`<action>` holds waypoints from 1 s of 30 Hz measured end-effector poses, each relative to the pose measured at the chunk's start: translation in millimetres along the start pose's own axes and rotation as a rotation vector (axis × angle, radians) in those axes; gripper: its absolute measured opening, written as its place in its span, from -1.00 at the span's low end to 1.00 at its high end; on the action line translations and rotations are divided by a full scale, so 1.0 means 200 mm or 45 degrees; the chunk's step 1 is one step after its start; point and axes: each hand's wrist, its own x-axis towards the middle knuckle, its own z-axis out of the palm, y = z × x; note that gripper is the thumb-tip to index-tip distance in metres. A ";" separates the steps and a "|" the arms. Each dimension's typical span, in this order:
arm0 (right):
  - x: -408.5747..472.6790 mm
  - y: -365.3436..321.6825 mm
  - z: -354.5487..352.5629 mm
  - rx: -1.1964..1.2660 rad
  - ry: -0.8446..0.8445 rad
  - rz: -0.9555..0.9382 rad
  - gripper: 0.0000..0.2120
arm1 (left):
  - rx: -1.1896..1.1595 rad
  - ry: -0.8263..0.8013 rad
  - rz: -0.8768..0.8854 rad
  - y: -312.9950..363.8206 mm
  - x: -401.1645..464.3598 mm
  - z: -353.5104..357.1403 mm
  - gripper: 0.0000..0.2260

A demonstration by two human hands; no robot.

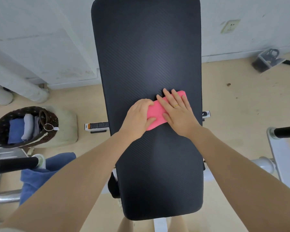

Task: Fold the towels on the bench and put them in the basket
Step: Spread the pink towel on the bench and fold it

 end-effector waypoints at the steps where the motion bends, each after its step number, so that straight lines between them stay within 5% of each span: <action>1: 0.01 -0.01 0.00 -0.012 -0.017 0.006 -0.50 | 0.055 -0.007 -0.014 0.01 0.00 0.00 -0.55; 12: -0.03 -0.03 -0.07 -0.253 -0.172 0.001 -0.37 | 0.512 -0.208 -0.384 0.18 -0.03 0.05 -0.64; 19: -0.10 -0.14 -0.29 -0.258 -0.470 -0.146 -0.57 | 0.056 -0.427 -0.510 0.25 -0.28 -0.22 -0.66; 24: -0.01 -0.52 -0.53 0.111 -0.604 -0.376 -0.57 | -0.329 -0.205 -0.650 0.18 -0.60 -0.59 -0.59; 30: 0.13 -1.18 -0.68 0.115 -0.680 -0.523 -0.78 | -0.227 -0.245 -0.671 -0.01 -0.89 -1.00 -0.45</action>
